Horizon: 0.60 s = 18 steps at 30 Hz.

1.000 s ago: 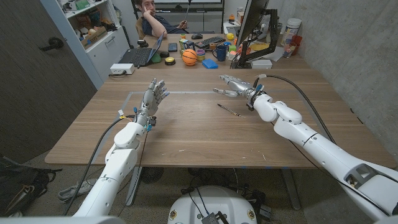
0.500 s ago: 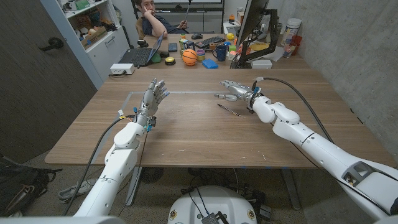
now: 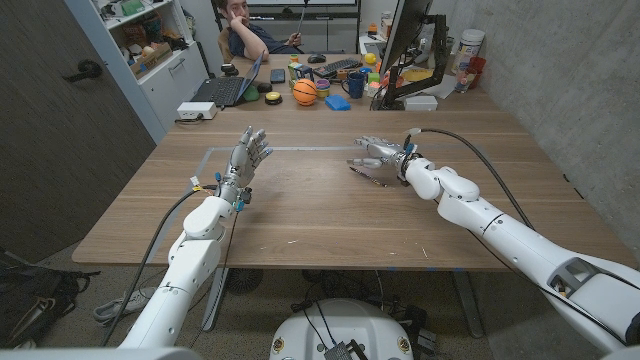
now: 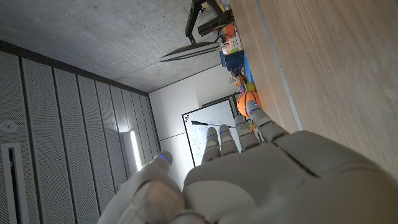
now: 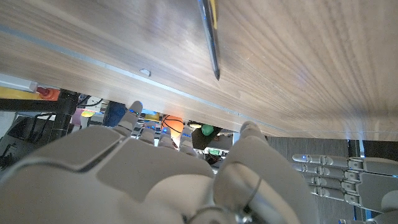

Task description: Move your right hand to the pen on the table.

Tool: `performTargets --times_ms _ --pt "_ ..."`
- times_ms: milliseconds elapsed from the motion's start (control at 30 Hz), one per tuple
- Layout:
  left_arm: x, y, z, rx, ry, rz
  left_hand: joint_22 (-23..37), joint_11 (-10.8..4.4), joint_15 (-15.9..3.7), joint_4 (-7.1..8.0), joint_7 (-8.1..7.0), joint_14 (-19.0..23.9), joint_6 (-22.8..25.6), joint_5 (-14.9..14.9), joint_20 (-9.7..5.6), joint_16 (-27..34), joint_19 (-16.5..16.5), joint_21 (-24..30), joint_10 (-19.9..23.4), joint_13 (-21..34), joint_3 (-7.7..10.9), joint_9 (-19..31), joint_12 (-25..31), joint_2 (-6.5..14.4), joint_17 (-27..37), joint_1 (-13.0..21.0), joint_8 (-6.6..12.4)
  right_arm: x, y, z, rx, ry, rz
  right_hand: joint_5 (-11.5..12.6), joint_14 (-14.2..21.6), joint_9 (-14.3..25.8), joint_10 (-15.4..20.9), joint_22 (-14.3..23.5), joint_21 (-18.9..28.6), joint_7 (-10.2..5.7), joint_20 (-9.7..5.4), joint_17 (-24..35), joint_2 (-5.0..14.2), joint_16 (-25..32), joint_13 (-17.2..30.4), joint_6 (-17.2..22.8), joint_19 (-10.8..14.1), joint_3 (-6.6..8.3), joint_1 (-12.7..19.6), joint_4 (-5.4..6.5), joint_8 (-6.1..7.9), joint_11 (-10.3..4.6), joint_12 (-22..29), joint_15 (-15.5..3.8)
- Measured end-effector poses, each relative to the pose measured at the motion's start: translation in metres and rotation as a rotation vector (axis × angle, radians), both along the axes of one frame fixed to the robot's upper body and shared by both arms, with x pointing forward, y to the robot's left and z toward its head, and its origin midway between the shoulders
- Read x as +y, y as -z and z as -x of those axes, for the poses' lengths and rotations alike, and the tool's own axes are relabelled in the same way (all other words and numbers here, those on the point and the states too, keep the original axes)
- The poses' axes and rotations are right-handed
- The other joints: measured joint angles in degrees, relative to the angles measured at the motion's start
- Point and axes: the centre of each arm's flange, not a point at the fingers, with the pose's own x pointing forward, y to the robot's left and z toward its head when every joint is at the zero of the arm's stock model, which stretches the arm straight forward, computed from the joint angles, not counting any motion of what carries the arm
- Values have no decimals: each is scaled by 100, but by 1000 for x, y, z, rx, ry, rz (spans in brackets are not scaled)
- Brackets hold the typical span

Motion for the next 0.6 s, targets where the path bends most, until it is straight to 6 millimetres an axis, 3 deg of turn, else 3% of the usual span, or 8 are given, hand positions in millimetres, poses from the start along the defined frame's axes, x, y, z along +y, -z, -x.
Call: performTargets --times_ms 200,333,600 --pt "-1 0 0 4 -1 -1 0 0 0 0 0 0 0 0 13 0 14 -44 0 0 0 0 0 0 0 0 0 1 3 -1 5 4 12 85 -1 0 137 -15 -44 -8 -69 0 24 23 0 123 31 54 262 -167 24 6 0 -44" --pt "-1 1 0 6 -1 -1 0 0 0 0 0 0 0 0 14 0 13 -44 0 0 0 0 0 0 0 0 0 1 4 -2 9 6 17 173 63 1 350 -14 -44 3 -199 0 3 45 -13 333 392 62 482 -302 47 -1 0 -146" --pt "-2 1 0 11 0 -1 0 0 0 0 0 0 0 0 14 0 13 -44 0 0 0 0 0 0 0 0 0 1 7 -2 17 8 26 173 166 1 427 -14 -43 8 -219 1 4 65 -13 431 531 54 542 -355 47 -21 0 -182"
